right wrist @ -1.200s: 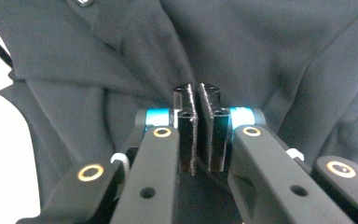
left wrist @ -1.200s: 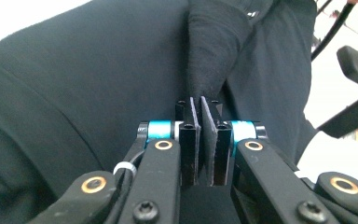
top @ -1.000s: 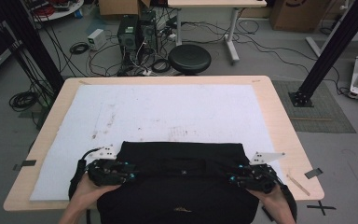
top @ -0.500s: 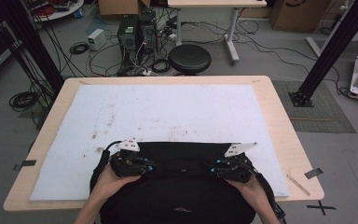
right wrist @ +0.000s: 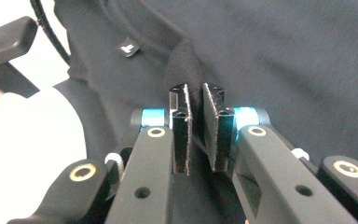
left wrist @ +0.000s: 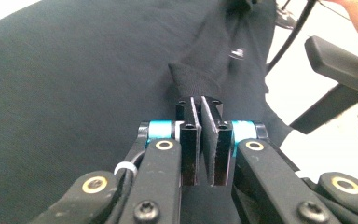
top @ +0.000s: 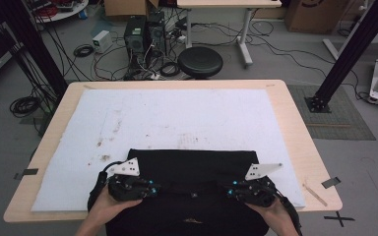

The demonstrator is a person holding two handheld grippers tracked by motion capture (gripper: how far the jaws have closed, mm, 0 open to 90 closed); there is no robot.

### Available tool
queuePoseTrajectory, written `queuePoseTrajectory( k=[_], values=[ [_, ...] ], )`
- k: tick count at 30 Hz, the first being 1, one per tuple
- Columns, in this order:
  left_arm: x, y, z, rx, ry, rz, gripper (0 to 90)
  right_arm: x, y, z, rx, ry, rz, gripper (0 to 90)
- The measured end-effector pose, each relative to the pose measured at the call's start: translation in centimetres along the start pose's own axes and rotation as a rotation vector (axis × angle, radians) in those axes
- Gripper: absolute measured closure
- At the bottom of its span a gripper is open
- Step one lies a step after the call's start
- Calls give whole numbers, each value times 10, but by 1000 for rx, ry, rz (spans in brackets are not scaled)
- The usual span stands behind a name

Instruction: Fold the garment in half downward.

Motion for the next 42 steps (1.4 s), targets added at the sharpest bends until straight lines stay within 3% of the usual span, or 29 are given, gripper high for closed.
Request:
queuePoseTrajectory(
  k=[3,6,11,12,13,15,16,17,18,19,21,22,23,24,25,26,28,31,32,35,42],
  values=[
    [-5,5,8,-9,31,-11,813,2,13,7,-8,-54,-2,801],
    [-7,4,19,-47,26,-7,787,3,19,18,-44,-84,-23,735],
    [3,-2,32,-90,-36,13,664,-3,17,25,-60,-26,-47,645],
    [10,-6,37,-110,-92,24,664,-6,16,25,-60,-11,-56,614],
    [17,-9,41,-125,-146,44,578,-16,11,25,-69,57,-80,531],
    [27,-13,45,-123,-240,48,537,-24,8,25,-79,111,-102,478],
    [34,-14,47,-119,-275,48,532,-29,6,24,-74,141,-108,475],
    [34,-14,47,-119,-275,48,519,-29,6,24,-74,141,-108,475],
    [45,-16,49,-139,-345,83,519,-33,5,23,-72,165,-116,470],
    [54,-16,50,-155,-367,107,498,-41,2,22,-73,228,-131,434],
    [54,-16,50,-155,-367,107,498,-43,1,22,-76,238,-130,434],
    [72,-15,52,-172,-396,152,498,-43,1,22,-76,238,-130,435],
    [72,-15,52,-172,-396,152,488,-43,1,22,-76,238,-130,435],
    [87,-13,51,-158,-406,186,488,-50,-2,20,-72,264,-146,425],
    [87,-13,51,-158,-406,186,488,-50,-2,20,-72,264,-146,425],
    [98,-13,49,-136,-425,214,488,-56,-4,18,-61,286,-161,425],
    [113,-12,43,-121,-408,257,488,-65,-6,19,-81,311,-181,425],
    [121,-11,39,-99,-396,274,488,-69,-7,19,-93,316,-183,425],
    [127,-10,35,-70,-390,277,488,-71,-7,19,-91,316,-195,425],
    [129,-8,31,-63,-375,293,489,-76,-7,19,-92,316,-205,426],
    [129,-1,27,-22,-331,273,502,-84,-4,22,-99,330,-231,424]
  ],
)
Point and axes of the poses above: each handheld gripper's, and its own axes: z roughly backward along the jaws, y roughly out of its underside, x roughly to its left, the point moved 1 cm from there along -z, roughly forward along the jaws, and after that the axes turned 6 degrees about x, right-handed, at the moved point
